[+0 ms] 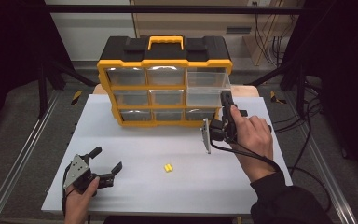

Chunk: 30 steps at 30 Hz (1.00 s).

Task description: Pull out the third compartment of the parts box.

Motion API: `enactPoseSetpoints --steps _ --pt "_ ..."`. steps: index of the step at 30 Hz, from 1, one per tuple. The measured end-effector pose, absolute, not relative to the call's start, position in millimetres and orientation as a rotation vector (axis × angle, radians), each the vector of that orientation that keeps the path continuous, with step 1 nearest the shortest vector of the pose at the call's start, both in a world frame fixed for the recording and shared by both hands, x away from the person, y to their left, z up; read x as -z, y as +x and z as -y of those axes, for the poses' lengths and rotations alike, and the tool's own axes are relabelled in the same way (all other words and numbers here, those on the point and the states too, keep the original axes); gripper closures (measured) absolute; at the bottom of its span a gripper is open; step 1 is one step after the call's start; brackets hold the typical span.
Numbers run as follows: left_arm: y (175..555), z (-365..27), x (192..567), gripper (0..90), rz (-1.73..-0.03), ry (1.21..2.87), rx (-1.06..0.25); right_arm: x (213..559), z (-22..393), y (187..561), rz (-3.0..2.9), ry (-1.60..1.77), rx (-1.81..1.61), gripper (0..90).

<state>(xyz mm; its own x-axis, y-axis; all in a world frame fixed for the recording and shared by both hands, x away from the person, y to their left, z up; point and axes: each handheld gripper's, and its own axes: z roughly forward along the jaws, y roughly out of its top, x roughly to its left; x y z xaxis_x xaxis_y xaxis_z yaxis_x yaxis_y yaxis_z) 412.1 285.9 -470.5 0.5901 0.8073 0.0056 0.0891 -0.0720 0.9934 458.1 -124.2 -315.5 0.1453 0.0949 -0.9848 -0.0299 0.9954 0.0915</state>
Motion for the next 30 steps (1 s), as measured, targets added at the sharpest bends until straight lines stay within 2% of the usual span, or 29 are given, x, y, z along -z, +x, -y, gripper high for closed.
enactPoseSetpoints --steps 30 --pt "412.4 -285.4 470.5 1.1 -0.780 1.559 -0.706 317.0 121.8 452.1 -1.421 0.059 -0.102 81.9"
